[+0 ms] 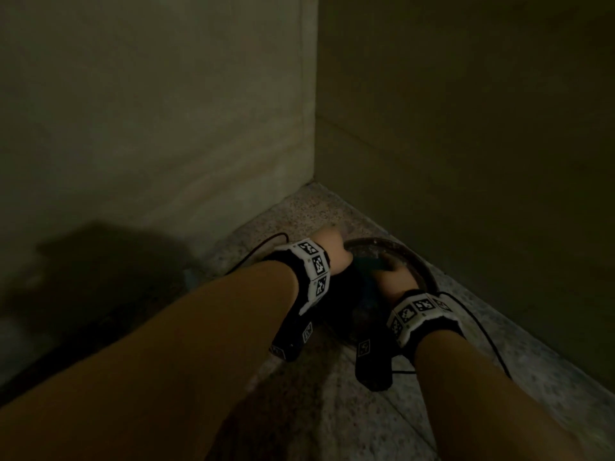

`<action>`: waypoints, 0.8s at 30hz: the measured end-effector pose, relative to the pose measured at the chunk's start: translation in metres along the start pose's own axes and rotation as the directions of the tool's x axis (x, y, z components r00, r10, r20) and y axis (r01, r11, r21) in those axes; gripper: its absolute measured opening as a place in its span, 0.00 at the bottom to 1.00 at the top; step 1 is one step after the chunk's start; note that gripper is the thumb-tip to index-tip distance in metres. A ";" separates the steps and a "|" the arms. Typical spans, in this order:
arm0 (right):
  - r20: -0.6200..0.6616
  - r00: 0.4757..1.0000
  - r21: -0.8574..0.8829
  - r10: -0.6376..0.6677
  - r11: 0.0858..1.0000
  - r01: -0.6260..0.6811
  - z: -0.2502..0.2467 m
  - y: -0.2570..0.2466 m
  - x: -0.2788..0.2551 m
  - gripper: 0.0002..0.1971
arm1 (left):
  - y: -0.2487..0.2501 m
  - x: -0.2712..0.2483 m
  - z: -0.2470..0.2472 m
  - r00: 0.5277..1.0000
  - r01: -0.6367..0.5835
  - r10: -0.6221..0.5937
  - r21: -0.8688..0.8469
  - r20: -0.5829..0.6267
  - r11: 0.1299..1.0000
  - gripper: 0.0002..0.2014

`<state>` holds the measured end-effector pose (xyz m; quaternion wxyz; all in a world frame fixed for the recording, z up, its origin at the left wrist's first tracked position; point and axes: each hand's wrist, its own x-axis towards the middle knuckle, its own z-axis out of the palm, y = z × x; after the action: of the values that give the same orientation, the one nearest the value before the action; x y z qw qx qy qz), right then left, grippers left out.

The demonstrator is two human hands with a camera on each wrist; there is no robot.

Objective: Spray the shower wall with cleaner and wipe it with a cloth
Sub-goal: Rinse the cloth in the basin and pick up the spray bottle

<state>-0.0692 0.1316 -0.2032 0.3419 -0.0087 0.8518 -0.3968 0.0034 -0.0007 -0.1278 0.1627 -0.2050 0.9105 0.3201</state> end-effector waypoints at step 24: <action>0.371 0.917 -0.498 -0.150 0.801 0.333 0.161 -0.124 -0.152 0.31 | -0.147 -0.164 -0.097 0.906 0.236 -0.271 -0.143 -0.325 0.961 0.23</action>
<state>0.1102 -0.0175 -0.1035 0.4011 -0.2793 0.8559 -0.1687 0.1993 -0.1239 -0.0612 0.0320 -0.3819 0.8732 0.3012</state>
